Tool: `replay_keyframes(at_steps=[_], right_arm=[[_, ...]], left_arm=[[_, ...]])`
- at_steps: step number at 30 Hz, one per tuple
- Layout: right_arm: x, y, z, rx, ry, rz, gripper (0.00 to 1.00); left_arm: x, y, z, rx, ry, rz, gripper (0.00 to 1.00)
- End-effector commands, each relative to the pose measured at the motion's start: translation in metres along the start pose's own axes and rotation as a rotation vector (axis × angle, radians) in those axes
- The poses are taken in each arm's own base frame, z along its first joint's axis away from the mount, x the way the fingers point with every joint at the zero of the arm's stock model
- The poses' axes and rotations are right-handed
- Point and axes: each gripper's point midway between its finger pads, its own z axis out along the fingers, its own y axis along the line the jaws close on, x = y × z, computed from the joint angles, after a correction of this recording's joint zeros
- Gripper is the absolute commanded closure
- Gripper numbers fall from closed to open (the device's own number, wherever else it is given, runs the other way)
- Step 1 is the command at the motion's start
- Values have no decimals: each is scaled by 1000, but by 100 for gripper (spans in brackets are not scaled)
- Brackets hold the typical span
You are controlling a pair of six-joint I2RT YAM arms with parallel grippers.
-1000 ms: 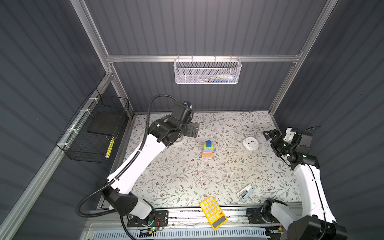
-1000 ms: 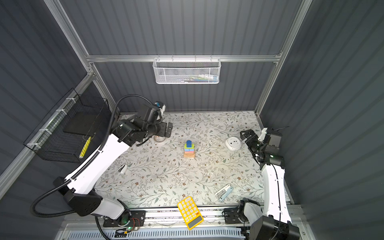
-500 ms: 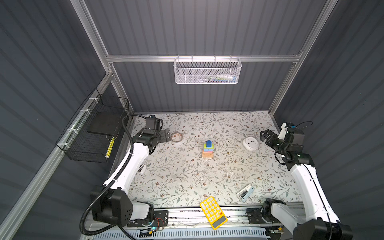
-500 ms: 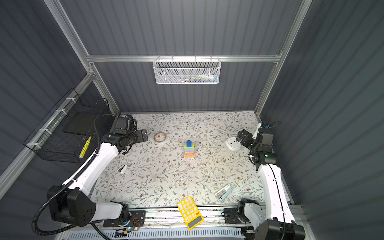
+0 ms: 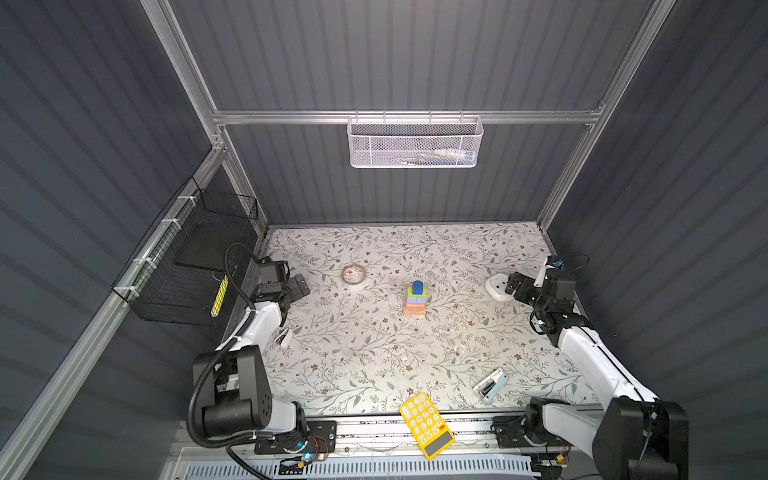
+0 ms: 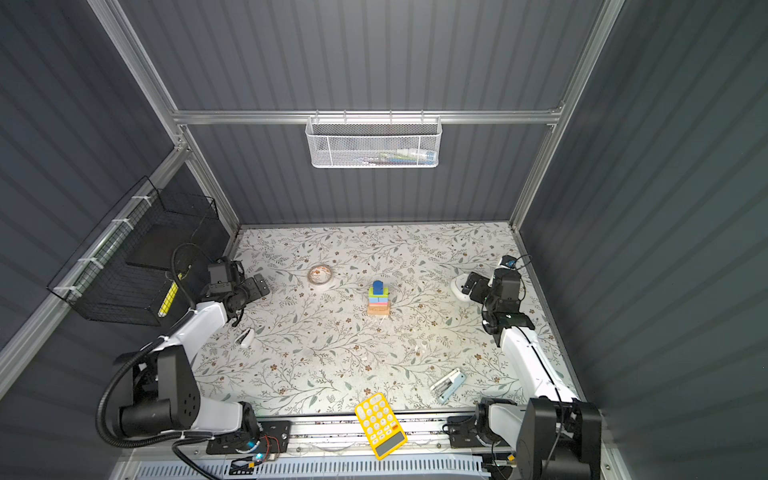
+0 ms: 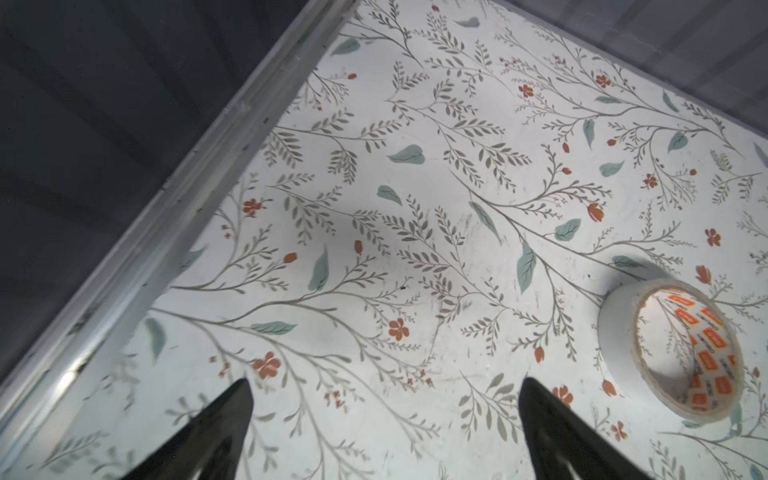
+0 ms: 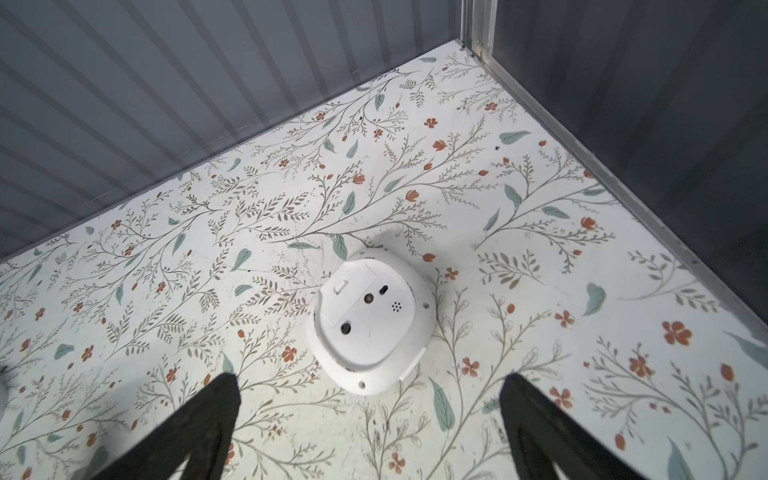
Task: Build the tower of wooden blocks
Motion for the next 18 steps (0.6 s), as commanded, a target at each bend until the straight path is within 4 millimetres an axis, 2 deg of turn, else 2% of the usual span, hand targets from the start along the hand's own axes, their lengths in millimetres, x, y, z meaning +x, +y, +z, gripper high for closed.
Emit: replay_keyframes(at_steps=[1,4,12,18], right_arm=[[-13,1,8,3,-84,-37,1],[-9,0,15,8,-92,-52,1],[-5,-4,31,28,-99,-105,1],[0,-11,35,54,-159,-164,1]], left_arm=[[-6,-10,18,74,-103,9,0],[-2,-13,25,104,-150,32,0],[-7,-18,26,143,-274,116,0],[13,-29,30,225,-290,169,0]])
